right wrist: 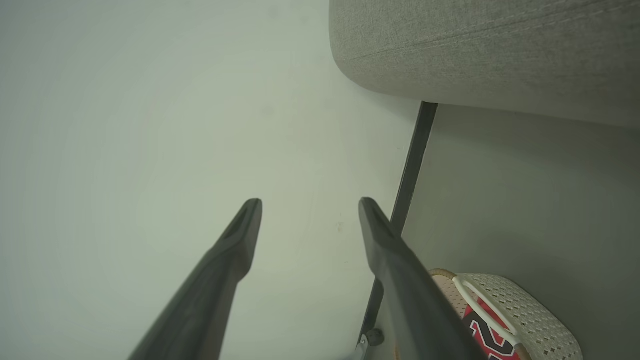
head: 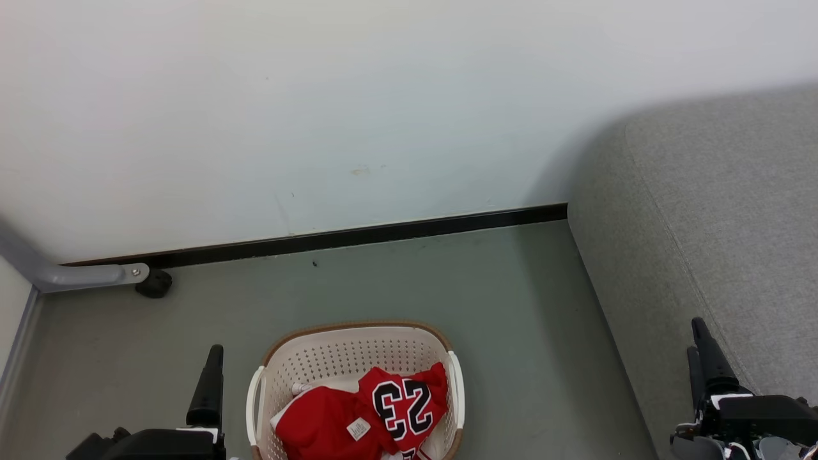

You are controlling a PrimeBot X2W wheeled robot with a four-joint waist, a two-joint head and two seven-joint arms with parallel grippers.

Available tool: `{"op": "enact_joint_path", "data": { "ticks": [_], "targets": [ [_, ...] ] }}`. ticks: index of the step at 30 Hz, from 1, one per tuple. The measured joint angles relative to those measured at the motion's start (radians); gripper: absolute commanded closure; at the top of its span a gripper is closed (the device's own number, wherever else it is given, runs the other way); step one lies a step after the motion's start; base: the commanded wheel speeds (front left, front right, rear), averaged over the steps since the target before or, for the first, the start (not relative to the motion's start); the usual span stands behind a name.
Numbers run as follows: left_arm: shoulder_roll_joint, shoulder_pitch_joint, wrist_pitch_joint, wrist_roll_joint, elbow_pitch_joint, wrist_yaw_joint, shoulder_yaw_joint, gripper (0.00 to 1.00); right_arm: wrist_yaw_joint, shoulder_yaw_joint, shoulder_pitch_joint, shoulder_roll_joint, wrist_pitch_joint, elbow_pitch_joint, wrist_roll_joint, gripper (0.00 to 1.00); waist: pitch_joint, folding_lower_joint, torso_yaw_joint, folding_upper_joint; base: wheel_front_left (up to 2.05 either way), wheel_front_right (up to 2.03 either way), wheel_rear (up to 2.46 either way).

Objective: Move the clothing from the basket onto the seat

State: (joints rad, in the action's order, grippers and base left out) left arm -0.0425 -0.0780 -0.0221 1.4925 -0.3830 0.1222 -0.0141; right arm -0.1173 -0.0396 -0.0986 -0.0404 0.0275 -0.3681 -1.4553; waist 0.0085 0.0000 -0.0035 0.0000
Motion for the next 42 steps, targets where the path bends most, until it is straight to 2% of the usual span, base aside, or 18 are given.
{"op": "enact_joint_path", "data": {
  "ticks": [19,42],
  "targets": [
    [-0.047,-0.046,0.072,-0.223,-0.068,0.000,0.081,0.00,0.000,0.137,-0.074,-0.057,-0.079,-0.060,0.218,0.00,0.002,0.0000,-0.002,0.0001,0.00,0.00,0.00],
    [-0.089,-0.080,0.153,-0.619,-0.092,-0.034,0.161,0.00,0.004,0.316,-0.173,-0.118,-0.159,-0.156,0.540,0.00,0.002,0.0000,0.000,0.0001,0.00,0.00,0.00]
  ]
}}
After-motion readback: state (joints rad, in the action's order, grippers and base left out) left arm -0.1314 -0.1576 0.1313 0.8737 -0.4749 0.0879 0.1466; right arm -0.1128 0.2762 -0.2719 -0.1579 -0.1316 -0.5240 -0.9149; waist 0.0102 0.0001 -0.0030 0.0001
